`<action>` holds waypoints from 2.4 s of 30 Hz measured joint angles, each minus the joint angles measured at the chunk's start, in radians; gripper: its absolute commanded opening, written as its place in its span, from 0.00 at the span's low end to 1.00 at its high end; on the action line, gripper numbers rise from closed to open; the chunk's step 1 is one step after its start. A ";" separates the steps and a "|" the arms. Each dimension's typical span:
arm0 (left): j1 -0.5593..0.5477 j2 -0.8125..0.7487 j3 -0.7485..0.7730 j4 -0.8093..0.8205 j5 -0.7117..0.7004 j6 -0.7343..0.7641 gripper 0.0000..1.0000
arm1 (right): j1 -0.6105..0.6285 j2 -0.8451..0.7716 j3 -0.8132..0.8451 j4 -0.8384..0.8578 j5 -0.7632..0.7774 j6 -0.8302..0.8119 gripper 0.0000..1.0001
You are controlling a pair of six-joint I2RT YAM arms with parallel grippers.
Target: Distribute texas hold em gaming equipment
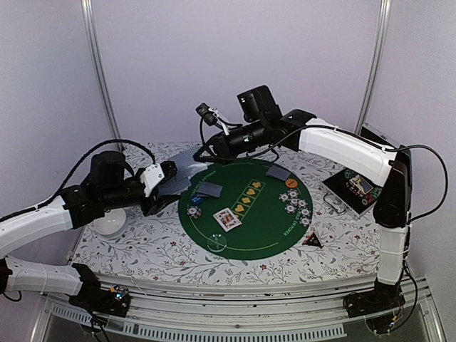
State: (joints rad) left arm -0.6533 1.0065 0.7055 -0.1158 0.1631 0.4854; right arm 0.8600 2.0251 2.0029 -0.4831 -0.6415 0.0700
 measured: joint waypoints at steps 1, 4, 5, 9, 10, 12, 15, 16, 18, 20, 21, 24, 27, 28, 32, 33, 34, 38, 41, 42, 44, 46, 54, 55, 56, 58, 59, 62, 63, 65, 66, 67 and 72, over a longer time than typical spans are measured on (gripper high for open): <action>0.000 0.000 0.000 0.000 0.000 0.000 0.56 | -0.011 -0.009 0.003 -0.002 -0.011 -0.002 0.01; 0.000 0.000 0.000 0.001 0.001 0.000 0.56 | -0.061 -0.056 0.003 -0.008 -0.031 -0.009 0.01; 0.000 0.000 0.000 0.001 0.001 0.000 0.56 | -0.080 -0.073 0.003 -0.008 -0.030 -0.013 0.01; 0.000 0.000 0.000 0.001 0.001 0.000 0.56 | -0.166 -0.174 -0.044 0.014 0.040 -0.076 0.01; 0.000 0.000 0.000 0.001 0.001 0.000 0.56 | -0.183 -0.204 -0.079 0.031 0.087 -0.111 0.01; 0.000 0.000 0.000 0.001 0.001 0.000 0.56 | -0.200 -0.243 -0.159 0.071 0.178 -0.196 0.01; 0.000 0.000 0.000 0.002 0.001 0.000 0.56 | -0.195 -0.227 -0.278 0.148 0.295 -0.335 0.01; 0.000 0.000 0.000 0.002 0.001 0.000 0.56 | -0.192 -0.206 -0.306 0.172 0.319 -0.372 0.01; 0.000 0.000 0.000 0.002 0.001 0.000 0.56 | -0.185 -0.132 -0.362 0.237 0.385 -0.460 0.01; 0.000 0.000 0.000 0.004 0.001 0.000 0.56 | -0.177 -0.036 -0.407 0.303 0.452 -0.547 0.01; 0.000 0.000 0.000 0.005 0.000 0.000 0.56 | -0.171 0.004 -0.425 0.333 0.488 -0.590 0.01; 0.000 0.000 0.000 0.006 -0.002 0.000 0.56 | -0.156 0.082 -0.513 0.424 0.566 -0.731 0.01; 0.000 0.000 0.000 0.007 -0.003 0.000 0.56 | -0.127 0.090 -0.622 0.503 0.603 -0.882 0.01; 0.000 0.000 0.000 0.007 -0.003 0.000 0.56 | -0.113 0.088 -0.659 0.539 0.603 -0.934 0.02; 0.000 0.000 0.000 0.007 -0.003 0.000 0.56 | -0.073 0.077 -0.784 0.603 0.600 -1.093 0.01; 0.000 0.000 0.000 0.007 -0.003 0.000 0.56 | -0.068 0.071 -0.799 0.620 0.600 -1.119 0.02; 0.000 0.000 0.000 0.007 -0.002 0.000 0.56 | -0.068 0.061 -0.809 0.624 0.585 -1.149 0.01; 0.000 0.000 0.000 0.008 -0.002 0.000 0.56 | -0.069 0.054 -0.810 0.600 0.534 -1.234 0.01; 0.000 0.000 0.000 0.008 -0.002 0.000 0.56 | -0.069 0.058 -0.770 0.553 0.512 -1.266 0.01; 0.000 0.000 0.000 0.008 -0.002 0.000 0.56 | -0.069 0.060 -0.757 0.545 0.506 -1.275 0.01; 0.000 0.000 0.000 0.007 -0.003 0.000 0.56 | -0.068 0.060 -0.741 0.535 0.498 -1.289 0.01; 0.000 0.000 0.000 0.008 -0.003 0.000 0.57 | -0.067 0.061 -0.734 0.528 0.492 -1.302 0.02; 0.000 0.000 0.000 0.008 -0.002 0.000 0.56 | -0.061 0.069 -0.734 0.503 0.489 -1.340 0.01; 0.000 0.000 0.000 0.008 -0.002 0.000 0.57 | -0.061 0.069 -0.734 0.502 0.489 -1.348 0.01; 0.000 0.000 0.000 0.008 -0.002 0.000 0.57 | -0.061 0.070 -0.734 0.502 0.489 -1.354 0.01; 0.000 0.000 0.000 0.008 -0.002 0.000 0.56 | -0.059 0.078 -0.732 0.502 0.489 -1.371 0.01; 0.000 0.000 0.000 0.008 -0.002 0.000 0.57 | -0.056 0.086 -0.729 0.502 0.489 -1.378 0.02; 0.000 0.000 0.000 0.008 -0.003 0.000 0.57 | -0.048 0.096 -0.708 0.502 0.482 -1.393 0.02; 0.000 0.000 0.000 0.008 -0.002 0.000 0.57 | -0.043 0.100 -0.702 0.502 0.478 -1.396 0.02; 0.000 0.000 0.000 0.008 -0.003 0.000 0.57 | -0.035 0.104 -0.699 0.500 0.473 -1.395 0.02; 0.000 0.000 0.000 0.008 -0.003 0.000 0.57 | -0.033 0.104 -0.699 0.499 0.473 -1.396 0.02; 0.000 0.000 0.000 0.008 -0.003 0.000 0.57 | -0.031 0.104 -0.699 0.499 0.473 -1.396 0.02; 0.000 0.000 0.000 0.008 -0.003 0.000 0.56 | -0.029 0.104 -0.699 0.499 0.454 -1.395 0.02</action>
State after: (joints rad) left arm -0.6533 1.0065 0.7052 -0.1081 0.1604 0.4858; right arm 0.8310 2.1288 1.3037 0.0154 -0.1879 -1.3251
